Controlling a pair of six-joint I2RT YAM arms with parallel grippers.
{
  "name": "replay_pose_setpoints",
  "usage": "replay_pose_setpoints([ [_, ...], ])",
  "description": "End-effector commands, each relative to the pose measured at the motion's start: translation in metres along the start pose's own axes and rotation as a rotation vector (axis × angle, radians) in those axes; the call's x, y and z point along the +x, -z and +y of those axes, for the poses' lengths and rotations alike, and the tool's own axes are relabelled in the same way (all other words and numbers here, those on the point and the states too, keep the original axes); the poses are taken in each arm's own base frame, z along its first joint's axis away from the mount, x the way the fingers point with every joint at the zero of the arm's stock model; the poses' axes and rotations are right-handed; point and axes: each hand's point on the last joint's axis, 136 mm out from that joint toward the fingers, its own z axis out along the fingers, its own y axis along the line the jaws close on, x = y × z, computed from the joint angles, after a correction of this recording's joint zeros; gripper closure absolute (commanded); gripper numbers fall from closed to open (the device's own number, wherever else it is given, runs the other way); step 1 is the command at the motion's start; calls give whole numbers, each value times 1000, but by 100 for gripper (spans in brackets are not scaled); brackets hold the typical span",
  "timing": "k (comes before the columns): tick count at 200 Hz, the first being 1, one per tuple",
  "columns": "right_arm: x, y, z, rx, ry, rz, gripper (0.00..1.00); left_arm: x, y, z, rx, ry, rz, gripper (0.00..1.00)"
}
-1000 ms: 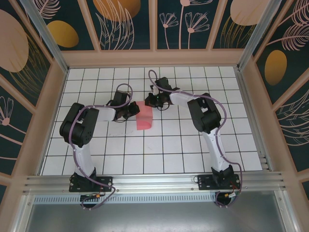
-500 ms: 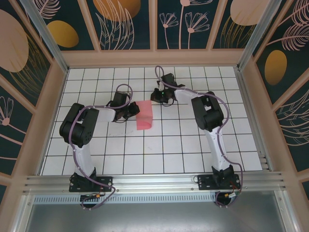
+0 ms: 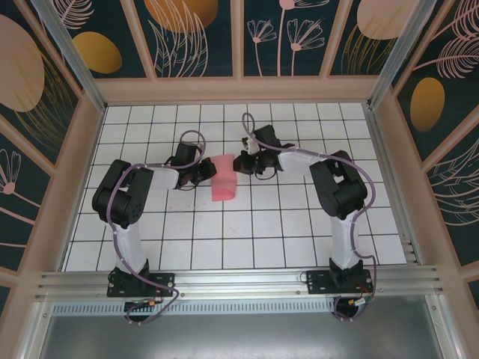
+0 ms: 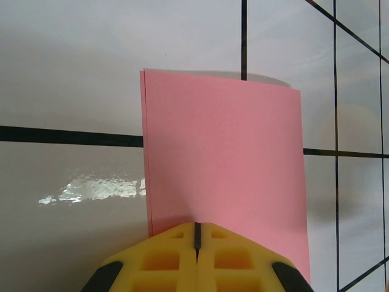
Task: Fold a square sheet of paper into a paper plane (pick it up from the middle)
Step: Fold the square sheet of paper in half at the center of the table.
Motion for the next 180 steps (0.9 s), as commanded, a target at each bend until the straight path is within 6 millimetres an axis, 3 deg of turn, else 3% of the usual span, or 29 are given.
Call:
replay_pose_setpoints([
  [1,14,-9,8,-44,-1,37,100,85,-1,98,-337,104,226,98],
  [45,34,-25,-2,-23,-16,99,100,89,-1,101,-334,111,229,98],
  [180,86,-16,-35,46,-12,175,100,92,-1,108,-360,121,220,98],
])
